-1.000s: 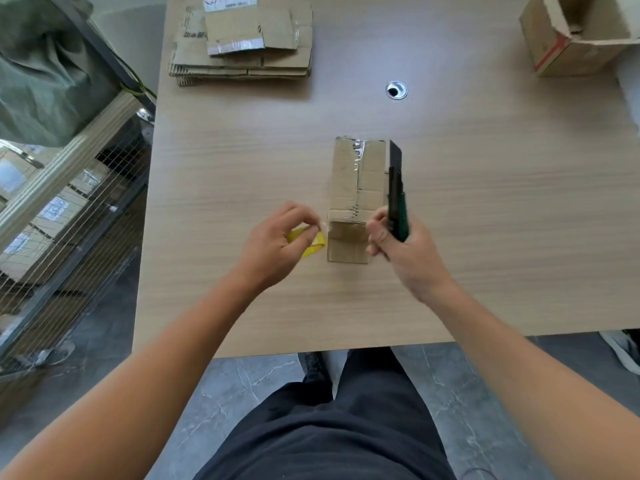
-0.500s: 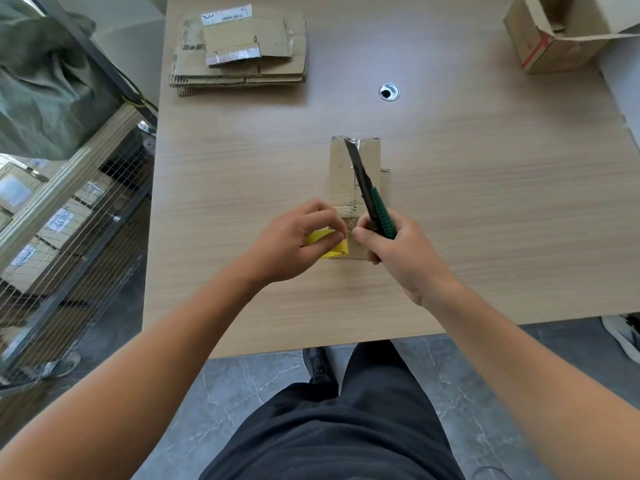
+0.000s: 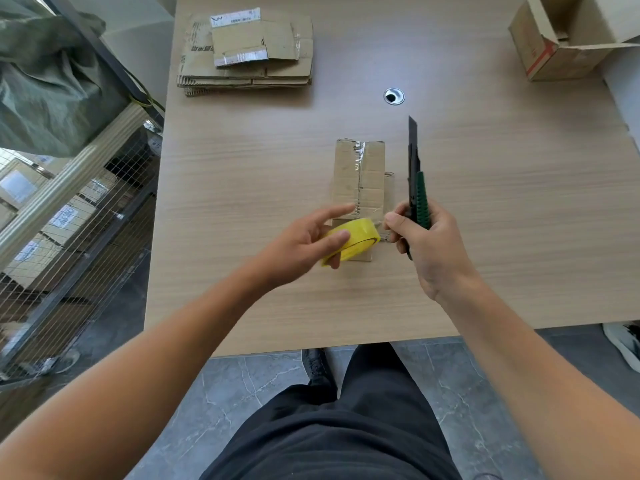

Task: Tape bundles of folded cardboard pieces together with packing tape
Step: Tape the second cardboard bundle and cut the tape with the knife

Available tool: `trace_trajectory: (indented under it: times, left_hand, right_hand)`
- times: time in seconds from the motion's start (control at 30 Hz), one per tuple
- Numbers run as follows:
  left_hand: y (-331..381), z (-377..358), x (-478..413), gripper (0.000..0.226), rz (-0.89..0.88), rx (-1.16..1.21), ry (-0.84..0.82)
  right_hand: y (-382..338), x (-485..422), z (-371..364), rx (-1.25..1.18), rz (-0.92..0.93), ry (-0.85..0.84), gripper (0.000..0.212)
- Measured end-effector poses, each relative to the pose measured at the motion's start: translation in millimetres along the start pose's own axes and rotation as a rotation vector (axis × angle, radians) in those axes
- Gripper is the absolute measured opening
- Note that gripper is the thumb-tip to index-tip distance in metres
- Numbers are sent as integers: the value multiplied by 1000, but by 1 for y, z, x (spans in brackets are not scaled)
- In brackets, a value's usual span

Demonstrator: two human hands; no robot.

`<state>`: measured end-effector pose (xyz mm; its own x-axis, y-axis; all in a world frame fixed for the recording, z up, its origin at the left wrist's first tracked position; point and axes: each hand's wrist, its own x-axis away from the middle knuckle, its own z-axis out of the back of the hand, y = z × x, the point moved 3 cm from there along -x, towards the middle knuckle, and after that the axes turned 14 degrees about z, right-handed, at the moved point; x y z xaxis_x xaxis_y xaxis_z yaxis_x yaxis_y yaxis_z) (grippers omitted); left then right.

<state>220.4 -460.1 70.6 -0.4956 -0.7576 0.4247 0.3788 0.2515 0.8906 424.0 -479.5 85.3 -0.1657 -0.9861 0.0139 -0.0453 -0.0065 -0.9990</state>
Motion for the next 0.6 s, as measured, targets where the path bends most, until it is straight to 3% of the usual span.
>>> trace_trajectory:
  times: [0.07,0.13,0.23,0.37,0.6]
  left_hand:
    - [-5,12,-4,31,24,28,11]
    - [-13,30,-12,14,98,-192,167]
    - [-20,49,-30,19,184,-461,273]
    - [-9,58,-55,20,107,-754,322]
    - [-29,57,-87,27,45,-928,347]
  right_hand:
    - [7,-2,10,-110,-75,72,22]
    - [21,-3,18,-151,-149,169,21]
    - [45,-6,19,-117,-183,270,24]
    - [67,-17,17,-72,-184,355,27]
    - [107,-34,18,-46,-303,338,26]
